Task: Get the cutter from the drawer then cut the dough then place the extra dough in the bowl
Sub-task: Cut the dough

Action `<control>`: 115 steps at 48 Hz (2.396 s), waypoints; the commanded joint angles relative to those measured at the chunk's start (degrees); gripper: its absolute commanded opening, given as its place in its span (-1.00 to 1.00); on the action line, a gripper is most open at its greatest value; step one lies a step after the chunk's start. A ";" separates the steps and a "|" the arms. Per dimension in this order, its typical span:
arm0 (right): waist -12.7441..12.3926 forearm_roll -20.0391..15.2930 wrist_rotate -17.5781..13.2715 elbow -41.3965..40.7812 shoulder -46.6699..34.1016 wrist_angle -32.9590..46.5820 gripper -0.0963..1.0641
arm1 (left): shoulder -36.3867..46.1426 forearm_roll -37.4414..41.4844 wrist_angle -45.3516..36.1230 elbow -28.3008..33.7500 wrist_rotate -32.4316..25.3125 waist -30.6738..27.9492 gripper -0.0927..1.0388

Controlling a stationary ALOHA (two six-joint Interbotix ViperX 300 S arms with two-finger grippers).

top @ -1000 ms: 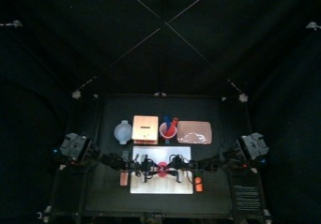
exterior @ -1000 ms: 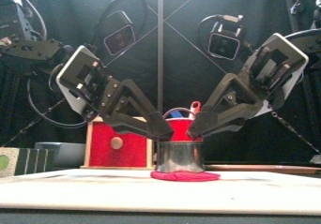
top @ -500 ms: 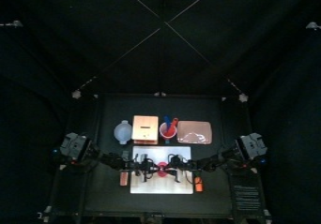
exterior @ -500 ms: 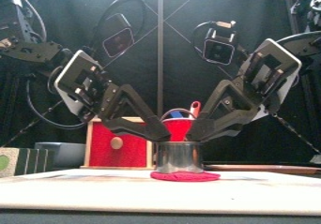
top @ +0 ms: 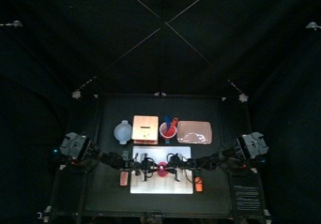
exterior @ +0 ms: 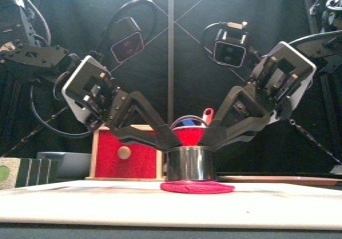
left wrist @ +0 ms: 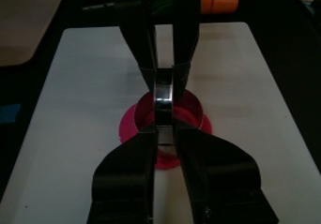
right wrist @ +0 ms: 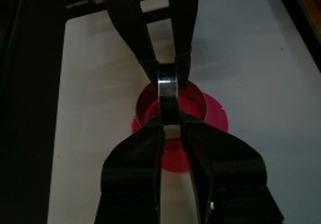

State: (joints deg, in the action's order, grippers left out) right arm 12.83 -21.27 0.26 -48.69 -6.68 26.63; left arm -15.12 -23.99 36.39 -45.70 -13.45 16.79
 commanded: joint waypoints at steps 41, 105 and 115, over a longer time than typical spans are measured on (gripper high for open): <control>-0.62 3.43 -0.62 0.88 1.76 -2.90 0.08 | 0.00 -0.62 -0.79 1.67 -5.54 1.58 0.21; 0.70 -2.02 -0.88 -0.09 -3.08 -12.74 0.07 | -4.22 -0.79 -12.48 3.43 -5.54 3.87 0.19; 0.62 -2.11 -0.97 0.00 -4.13 -13.18 0.07 | -4.39 -0.79 -13.71 3.08 -5.63 3.87 0.06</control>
State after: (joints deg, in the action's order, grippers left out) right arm 13.45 -22.68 0.09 -47.81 -8.61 15.91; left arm -18.02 -25.14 25.93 -42.01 -19.07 18.19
